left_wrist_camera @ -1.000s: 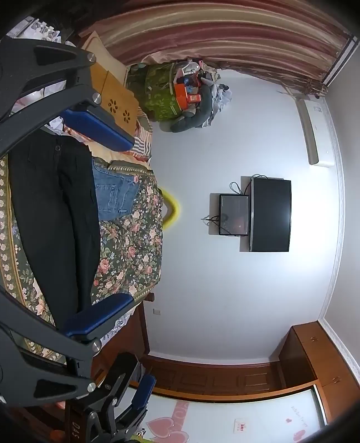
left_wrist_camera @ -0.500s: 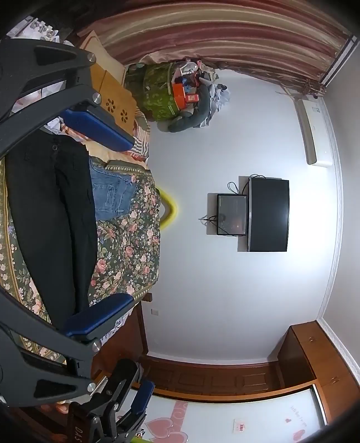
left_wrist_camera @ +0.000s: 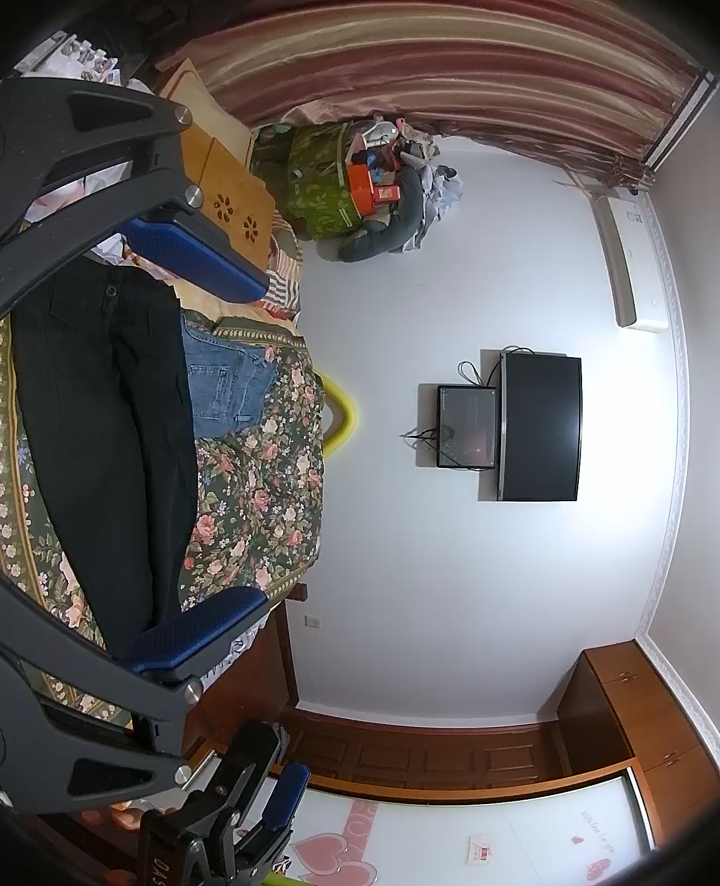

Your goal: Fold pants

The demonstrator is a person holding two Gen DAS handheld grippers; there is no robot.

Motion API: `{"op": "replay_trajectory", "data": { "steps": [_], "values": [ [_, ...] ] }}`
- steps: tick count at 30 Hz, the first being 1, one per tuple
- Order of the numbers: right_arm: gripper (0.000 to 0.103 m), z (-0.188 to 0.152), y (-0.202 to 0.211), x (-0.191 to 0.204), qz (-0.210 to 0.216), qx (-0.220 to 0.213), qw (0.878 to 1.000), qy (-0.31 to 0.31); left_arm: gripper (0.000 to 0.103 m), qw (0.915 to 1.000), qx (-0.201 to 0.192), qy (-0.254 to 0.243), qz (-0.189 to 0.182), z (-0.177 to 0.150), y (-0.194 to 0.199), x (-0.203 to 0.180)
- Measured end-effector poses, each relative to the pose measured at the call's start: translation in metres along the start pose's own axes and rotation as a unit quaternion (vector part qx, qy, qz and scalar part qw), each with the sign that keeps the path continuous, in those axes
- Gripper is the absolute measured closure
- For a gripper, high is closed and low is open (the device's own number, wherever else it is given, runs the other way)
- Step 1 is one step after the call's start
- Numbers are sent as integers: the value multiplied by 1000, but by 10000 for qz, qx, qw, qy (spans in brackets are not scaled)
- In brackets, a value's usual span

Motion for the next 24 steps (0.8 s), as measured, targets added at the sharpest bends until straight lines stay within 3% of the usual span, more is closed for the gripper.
{"op": "replay_trajectory", "data": {
  "steps": [24],
  "values": [
    [0, -1, 2, -4, -37, 25, 10000, -55, 0, 10000, 59, 38, -5, -1, -3, 4]
  ]
}}
Point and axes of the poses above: each gripper's, at about its wrist camera, not at the fingertips, and y roughly against the way its jaws point, x to its left, z to its top, the point moved 10 cm from there along -y, roughly the way its jaws point, and after that the axes turned 13 degrees about z, right-handed, at the moved point
